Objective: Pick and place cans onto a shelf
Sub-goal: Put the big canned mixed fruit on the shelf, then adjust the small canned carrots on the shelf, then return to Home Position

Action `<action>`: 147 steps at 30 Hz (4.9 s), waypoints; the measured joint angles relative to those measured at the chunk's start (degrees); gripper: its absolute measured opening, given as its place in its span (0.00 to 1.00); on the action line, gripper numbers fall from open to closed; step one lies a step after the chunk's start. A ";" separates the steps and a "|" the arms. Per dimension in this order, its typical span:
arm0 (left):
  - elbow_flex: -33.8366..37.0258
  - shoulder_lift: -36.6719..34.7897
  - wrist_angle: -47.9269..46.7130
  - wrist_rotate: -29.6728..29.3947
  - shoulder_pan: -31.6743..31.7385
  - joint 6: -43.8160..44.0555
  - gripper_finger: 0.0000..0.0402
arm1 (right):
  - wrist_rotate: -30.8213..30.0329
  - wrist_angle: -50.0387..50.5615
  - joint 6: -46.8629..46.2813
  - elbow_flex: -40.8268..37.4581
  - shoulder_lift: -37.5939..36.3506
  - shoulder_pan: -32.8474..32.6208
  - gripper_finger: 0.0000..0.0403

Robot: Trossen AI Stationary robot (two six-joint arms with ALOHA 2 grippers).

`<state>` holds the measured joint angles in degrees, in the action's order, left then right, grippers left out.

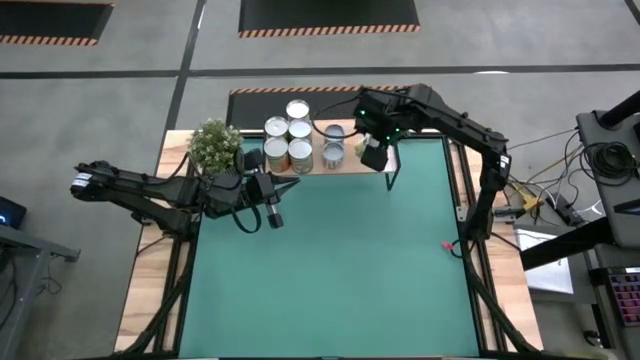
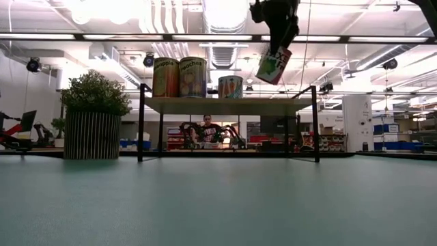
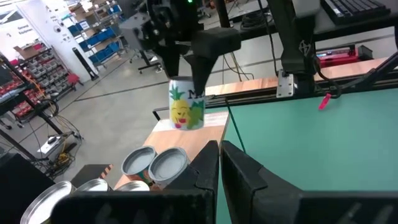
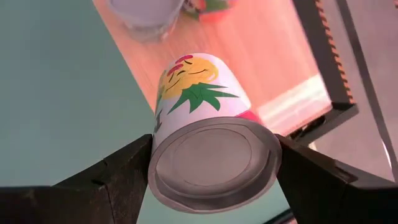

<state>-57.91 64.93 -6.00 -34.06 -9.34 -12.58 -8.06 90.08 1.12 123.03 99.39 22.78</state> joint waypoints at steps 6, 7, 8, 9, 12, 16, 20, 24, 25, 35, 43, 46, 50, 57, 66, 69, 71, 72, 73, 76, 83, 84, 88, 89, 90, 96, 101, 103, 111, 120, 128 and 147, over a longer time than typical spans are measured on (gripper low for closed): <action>0.00 0.00 0.00 0.00 0.00 0.20 0.00 | 0.10 0.01 2.16 -5.13 0.00 0.99 0.73; 0.00 0.00 0.00 0.00 0.00 0.20 0.00 | 0.25 0.01 2.87 -5.69 0.00 0.93 0.73; 0.00 0.00 0.00 0.00 0.00 0.20 0.00 | 0.38 0.00 2.93 -6.03 0.00 0.86 0.73; 0.00 0.04 0.00 0.00 0.00 0.20 0.00 | 0.36 0.00 2.98 -6.20 0.00 0.85 0.73; 0.00 0.07 0.00 0.00 0.00 0.20 0.00 | -0.05 -0.06 2.97 -6.22 0.00 0.88 0.76; 0.00 0.07 0.05 0.00 0.00 0.22 0.00 | -1.96 -0.08 2.98 -6.22 0.05 0.91 0.80; 0.00 0.09 0.31 0.00 0.00 0.22 0.00 | -2.48 -0.60 4.07 -6.22 0.05 0.88 0.84; 0.00 0.23 0.39 0.01 0.00 0.22 0.00 | -2.50 -0.98 4.03 -6.09 0.05 0.88 0.84; 0.00 0.24 0.38 0.00 0.00 0.22 0.00 | -2.50 -0.95 4.03 -5.85 0.05 0.88 0.84; 0.00 0.24 0.40 0.02 0.00 0.22 0.00 | -2.79 -0.14 2.47 -2.43 -0.34 0.91 0.67; 0.00 0.35 0.44 0.04 0.00 0.24 0.00 | -5.56 -1.91 3.01 -5.63 0.11 1.01 0.24; 0.00 0.35 0.44 0.04 0.00 0.24 0.00 | -5.54 -2.73 3.28 -6.64 0.11 1.01 0.12; -0.02 0.35 0.44 0.04 0.00 0.24 0.00 | -5.50 -4.42 3.59 -8.38 0.14 0.98 0.03; -0.09 0.35 0.46 0.07 0.00 0.24 0.00 | -5.70 -7.74 3.82 -12.19 -0.15 0.21 0.03; -0.09 0.35 0.66 0.09 0.00 0.24 0.00 | -5.60 -9.39 3.61 -12.15 -0.03 -1.57 0.03; -0.09 0.35 0.68 0.09 0.00 0.24 0.00 | -4.97 -10.03 3.41 -11.37 0.08 -1.75 0.03; -0.09 0.35 0.68 0.09 0.00 0.24 0.00 | -4.78 -10.16 3.41 -10.77 0.20 -1.85 0.03; -0.09 0.35 0.71 0.09 0.00 0.24 0.00 | -4.75 -10.09 3.43 -10.63 0.20 -1.87 0.03; -0.09 0.35 0.72 0.09 0.00 0.24 0.00 | -4.62 -9.98 3.46 -10.53 0.20 -1.86 0.03; -0.09 0.35 0.72 0.11 0.00 0.24 0.00 | -4.59 -9.77 3.48 -10.26 0.20 -1.85 0.03; -0.09 0.35 0.75 0.11 0.00 0.24 0.00 | -5.04 -9.53 4.04 -10.17 0.20 -1.83 0.03; -0.09 0.35 0.75 0.11 0.00 0.24 0.00 | -5.05 -9.48 4.08 -10.00 0.20 -1.81 0.03; -0.09 0.35 0.94 0.11 0.00 0.24 0.00 | -5.23 -9.48 4.53 -8.38 0.16 -1.92 0.03; -0.09 0.35 0.96 0.11 0.00 0.24 0.00 | -5.26 -9.46 4.57 -7.67 0.12 -1.92 0.03; -0.09 0.35 0.94 0.11 0.00 0.24 0.00 | -5.26 -9.56 4.72 -7.00 0.08 -1.92 0.03; -0.09 0.35 1.03 0.13 0.00 0.24 0.00 | -3.14 -15.15 5.74 -5.20 -0.02 -2.12 0.03; -0.09 0.35 1.05 0.36 0.00 0.24 0.00 | 2.35 -22.29 7.98 -5.43 0.91 -2.79 0.03; -0.09 0.35 1.07 0.35 0.00 0.24 0.00 | 3.49 -25.15 9.20 -5.46 2.04 -3.22 0.03; -0.09 0.35 1.05 0.33 0.00 0.24 0.00 | 4.64 -26.52 14.64 -5.55 7.52 -4.17 0.03; -0.09 0.35 0.96 0.31 0.00 0.24 0.00 | 4.61 -26.55 15.39 -5.56 9.48 -4.15 0.03; -0.09 0.35 0.82 0.26 0.00 0.24 0.00 | 4.60 -25.52 15.39 -5.56 9.70 -4.15 0.03; -0.07 0.35 0.81 0.04 0.00 0.24 0.00 | 4.00 -24.16 15.56 -3.25 9.14 -4.53 0.03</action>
<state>-57.98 65.28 -5.19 -34.02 -9.34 -12.34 -4.06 65.92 16.68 119.79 108.53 18.25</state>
